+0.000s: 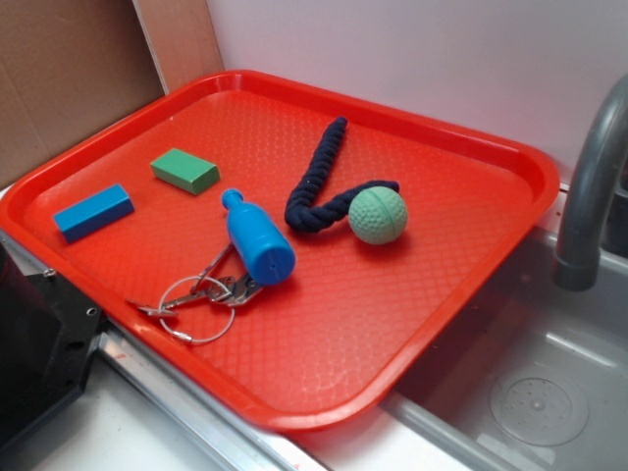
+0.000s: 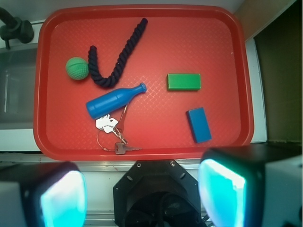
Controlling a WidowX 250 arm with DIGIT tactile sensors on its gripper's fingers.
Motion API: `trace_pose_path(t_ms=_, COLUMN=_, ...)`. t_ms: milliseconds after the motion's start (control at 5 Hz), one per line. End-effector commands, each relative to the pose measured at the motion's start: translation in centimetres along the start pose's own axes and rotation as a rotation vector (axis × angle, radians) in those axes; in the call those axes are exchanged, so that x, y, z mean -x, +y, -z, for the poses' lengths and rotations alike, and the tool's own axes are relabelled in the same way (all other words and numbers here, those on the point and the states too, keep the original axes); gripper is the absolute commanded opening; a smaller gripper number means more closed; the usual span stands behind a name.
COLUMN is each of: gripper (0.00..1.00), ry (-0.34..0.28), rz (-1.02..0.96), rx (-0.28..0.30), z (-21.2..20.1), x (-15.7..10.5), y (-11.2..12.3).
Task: Grab the blue block.
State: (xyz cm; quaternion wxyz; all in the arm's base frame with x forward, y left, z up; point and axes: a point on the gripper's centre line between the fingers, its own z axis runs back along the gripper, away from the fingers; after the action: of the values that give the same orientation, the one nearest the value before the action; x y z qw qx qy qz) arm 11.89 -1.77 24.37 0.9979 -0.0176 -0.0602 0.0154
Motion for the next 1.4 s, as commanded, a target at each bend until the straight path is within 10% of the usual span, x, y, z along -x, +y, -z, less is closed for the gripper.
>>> trace_pose_path(t_ms=0, gripper=1.00, ry=0.000, rz=0.000, rx=0.000, z=0.0, x=0.0, y=0.0)
trace_pose_path(t_ms=200, gripper=1.00, ry=0.005, rz=0.038, rx=0.096, z=4.8, x=0.7, y=4.0)
trace_pose_path(t_ms=600, gripper=1.00, ry=-0.024, rz=0.125, rx=0.103, z=12.3, x=2.0, y=10.2)
trace_pose_path(t_ms=1200, gripper=1.00, ry=0.120, rz=0.155, rx=0.059, z=22.4, x=-0.1, y=11.8)
